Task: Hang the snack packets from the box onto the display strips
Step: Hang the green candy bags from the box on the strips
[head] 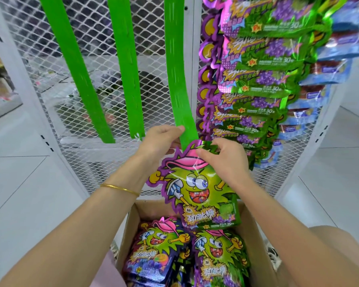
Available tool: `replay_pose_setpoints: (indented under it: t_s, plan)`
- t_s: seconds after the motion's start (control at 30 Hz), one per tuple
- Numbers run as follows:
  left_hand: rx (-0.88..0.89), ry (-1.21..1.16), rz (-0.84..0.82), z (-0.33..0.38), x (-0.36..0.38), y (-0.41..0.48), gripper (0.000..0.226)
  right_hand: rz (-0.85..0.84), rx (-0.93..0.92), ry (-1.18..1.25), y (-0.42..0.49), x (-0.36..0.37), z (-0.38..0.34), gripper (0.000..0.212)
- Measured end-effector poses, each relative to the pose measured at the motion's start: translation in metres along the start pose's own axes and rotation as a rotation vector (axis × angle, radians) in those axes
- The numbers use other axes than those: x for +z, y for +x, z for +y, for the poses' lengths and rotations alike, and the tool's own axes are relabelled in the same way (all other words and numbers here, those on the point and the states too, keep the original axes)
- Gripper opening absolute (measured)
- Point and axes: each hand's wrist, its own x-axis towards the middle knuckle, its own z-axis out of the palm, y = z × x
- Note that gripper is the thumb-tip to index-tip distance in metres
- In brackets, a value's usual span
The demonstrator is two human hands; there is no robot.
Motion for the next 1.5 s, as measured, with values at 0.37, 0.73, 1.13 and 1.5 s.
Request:
replay_pose_setpoints:
  t_s: [0.37, 0.73, 1.13, 1.5]
  plan:
    - [0.041, 0.121, -0.036, 0.000, 0.004, -0.003, 0.027, 0.153, -0.140, 0.055, 0.008, 0.003, 0.000, 0.047]
    - [0.182, 0.091, 0.086, -0.010, 0.008, 0.000, 0.025, 0.030, -0.073, 0.020, 0.006, 0.005, 0.005, 0.034]
    - [0.317, 0.529, 0.027, -0.040, 0.003, 0.001, 0.021, -0.130, 0.012, -0.090, 0.003, 0.022, 0.046, 0.031]
    - [0.555, 0.805, 0.317, -0.084, -0.013, -0.004, 0.046, -0.041, 0.185, -0.118, -0.063, 0.066, 0.108, 0.043]
